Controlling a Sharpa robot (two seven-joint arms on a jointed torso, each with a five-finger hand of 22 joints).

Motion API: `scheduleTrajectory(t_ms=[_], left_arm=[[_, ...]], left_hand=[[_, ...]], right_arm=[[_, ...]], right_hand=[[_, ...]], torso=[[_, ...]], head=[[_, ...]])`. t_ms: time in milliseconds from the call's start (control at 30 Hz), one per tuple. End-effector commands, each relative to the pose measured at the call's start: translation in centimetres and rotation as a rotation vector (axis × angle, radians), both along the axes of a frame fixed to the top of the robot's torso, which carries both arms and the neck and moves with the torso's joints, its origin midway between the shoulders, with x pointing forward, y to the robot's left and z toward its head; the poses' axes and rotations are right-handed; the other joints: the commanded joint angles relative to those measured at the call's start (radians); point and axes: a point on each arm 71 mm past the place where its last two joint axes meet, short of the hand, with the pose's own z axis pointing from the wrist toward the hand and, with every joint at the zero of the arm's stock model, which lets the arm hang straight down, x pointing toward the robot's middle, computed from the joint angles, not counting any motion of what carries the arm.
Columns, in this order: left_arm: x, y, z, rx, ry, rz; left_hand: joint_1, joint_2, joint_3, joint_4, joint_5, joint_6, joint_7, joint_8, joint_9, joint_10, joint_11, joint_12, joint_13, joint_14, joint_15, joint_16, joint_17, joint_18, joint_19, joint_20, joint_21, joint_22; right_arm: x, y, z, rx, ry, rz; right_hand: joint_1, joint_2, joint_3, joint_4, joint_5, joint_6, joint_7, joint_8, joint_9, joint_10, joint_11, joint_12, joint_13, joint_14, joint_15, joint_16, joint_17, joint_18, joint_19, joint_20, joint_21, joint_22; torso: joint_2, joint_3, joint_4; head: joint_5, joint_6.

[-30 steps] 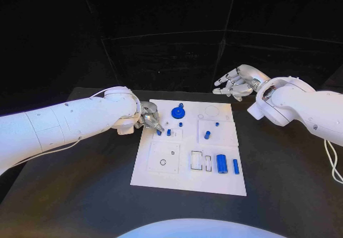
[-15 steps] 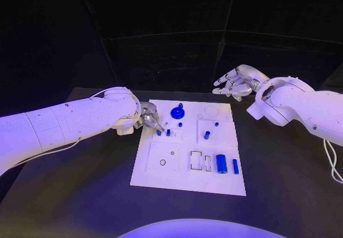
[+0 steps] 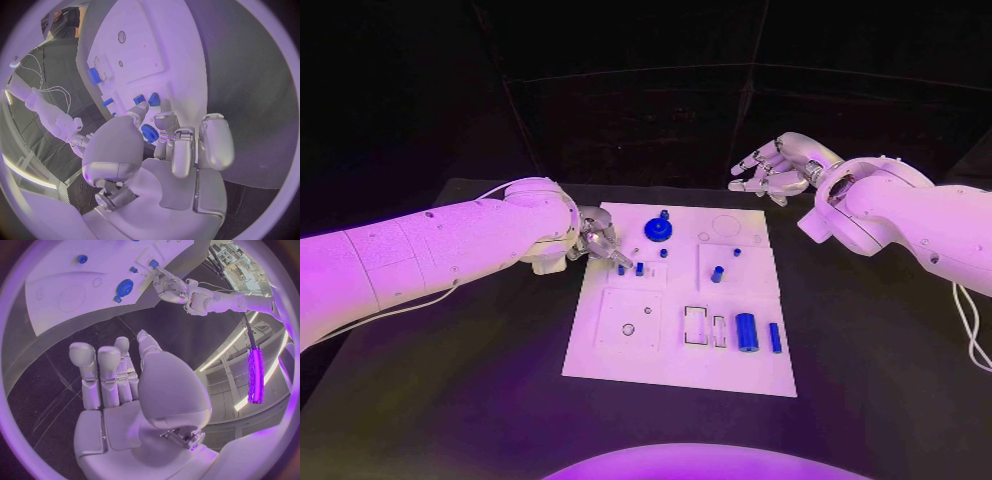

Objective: Assemble the parts on the task board

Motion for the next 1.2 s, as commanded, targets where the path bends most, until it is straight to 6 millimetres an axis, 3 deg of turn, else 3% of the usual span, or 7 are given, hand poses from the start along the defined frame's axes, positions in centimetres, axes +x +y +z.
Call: scheduleTrajectory(t_ms=[33,200,567,600,733,867,1200], left_arm=[[0.1,0.0,0.3,-0.029,-0.036,0.018],[0.1,0.1,0.7,-0.097,-0.071,0.026],[0.2,0.0,0.8,-0.107,-0.075,0.028],[0.2,-0.1,0.9,-0.136,-0.089,0.022],[0.5,-1.4,2.7,-0.418,-0.256,-0.068],[0.4,-2.4,3.5,-0.526,-0.384,-0.158],[0.1,-4.6,3.8,-0.440,-0.536,-0.376]], left_hand=[[0.002,0.004,-0.018,0.007,-0.010,0.005,-0.002,-0.004,0.000,0.000,-0.006,-0.001,0.002,0.106,-0.008,0.003,0.263,-0.009,0.004,-0.005,0.004,0.002],[0.019,0.009,-0.067,0.028,-0.028,-0.005,0.000,-0.008,-0.001,-0.014,-0.004,-0.021,-0.023,0.106,-0.008,0.003,0.263,-0.006,-0.001,-0.005,-0.008,-0.012],[0.020,0.009,-0.069,0.029,-0.028,-0.006,0.001,-0.009,-0.001,-0.016,-0.004,-0.025,-0.028,0.106,-0.008,0.003,0.263,-0.006,-0.002,-0.005,-0.010,-0.014],[0.217,0.041,-0.102,-0.022,-0.014,-0.147,0.078,-0.093,-0.053,-0.287,0.065,-0.304,-0.298,-0.045,0.048,-0.255,-0.127,0.089,-0.248,0.035,-0.481,-0.547],[0.347,0.049,-0.023,-0.099,-0.050,-0.149,0.118,-0.165,-0.118,-0.391,0.100,-0.421,-0.393,-0.253,0.087,-0.523,-0.450,0.090,-0.337,0.072,-0.603,-0.622],[0.388,0.026,0.052,-0.152,-0.050,-0.102,0.121,-0.234,-0.192,-0.386,0.120,-0.503,-0.497,-0.275,0.093,-0.564,-0.522,0.098,-0.326,0.089,-0.646,-0.653],[0.366,-0.023,0.091,-0.192,-0.055,-0.075,0.127,-0.299,-0.258,-0.405,0.129,-0.584,-0.601,-0.235,0.100,-0.522,-0.511,0.099,-0.292,0.094,-0.655,-0.665]], right_arm=[[0.0,0.1,0.2,0.002,-0.011,0.007],[0.0,0.0,0.2,0.002,-0.010,0.005],[0.0,0.0,0.2,0.001,-0.010,0.005],[0.0,0.0,0.2,0.001,-0.010,0.005],[0.0,0.0,0.2,0.001,-0.011,0.003],[0.0,0.0,0.2,0.002,-0.011,0.004],[0.0,0.2,0.2,0.003,-0.012,0.008]], right_hand=[[-0.001,0.000,-0.003,0.001,-0.002,-0.009,0.001,-0.001,0.000,-0.006,0.004,-0.001,-0.001,0.007,-0.003,-0.004,0.002,0.018,0.007,0.003,-0.003,0.001],[0.001,0.002,-0.003,0.002,0.005,-0.009,0.001,-0.001,0.000,-0.006,0.004,-0.001,-0.001,0.008,-0.003,-0.006,0.001,0.018,0.007,0.003,-0.004,0.000],[0.001,0.002,-0.003,0.002,0.005,-0.009,0.001,-0.001,0.000,-0.006,0.004,-0.001,-0.001,0.008,-0.003,-0.006,0.001,0.018,0.007,0.003,-0.004,0.000],[0.001,0.003,-0.003,0.003,0.009,-0.009,0.001,-0.001,0.000,-0.006,0.004,-0.001,-0.002,0.008,-0.003,-0.007,0.002,0.018,0.007,0.003,-0.004,-0.001],[0.002,0.003,-0.003,0.003,0.012,-0.009,0.001,-0.001,0.000,-0.007,0.004,-0.002,-0.002,0.008,-0.003,-0.008,0.001,0.018,0.008,0.003,-0.005,-0.001],[0.003,0.003,-0.002,0.003,0.013,-0.009,0.001,-0.001,0.000,-0.007,0.004,-0.003,-0.003,0.008,-0.003,-0.008,0.001,0.019,0.007,0.003,-0.005,-0.001],[0.005,0.003,-0.002,0.002,0.015,-0.009,0.001,-0.001,0.000,-0.007,0.003,-0.002,-0.002,0.008,-0.003,-0.009,0.001,0.018,0.008,0.003,-0.005,-0.001]], torso=[[0.000,0.0000,-0.0002],[-0.001,0.0006,0.0008],[-0.001,0.0006,0.0008],[0.000,0.0019,-0.0008],[0.001,0.0006,-0.0025],[0.001,0.0004,-0.0035],[0.001,0.0005,-0.0029]], head=[[0.000,0.000],[0.000,-0.001],[0.000,-0.001],[-0.003,0.003],[-0.006,0.007],[-0.009,0.009],[-0.017,0.017]])
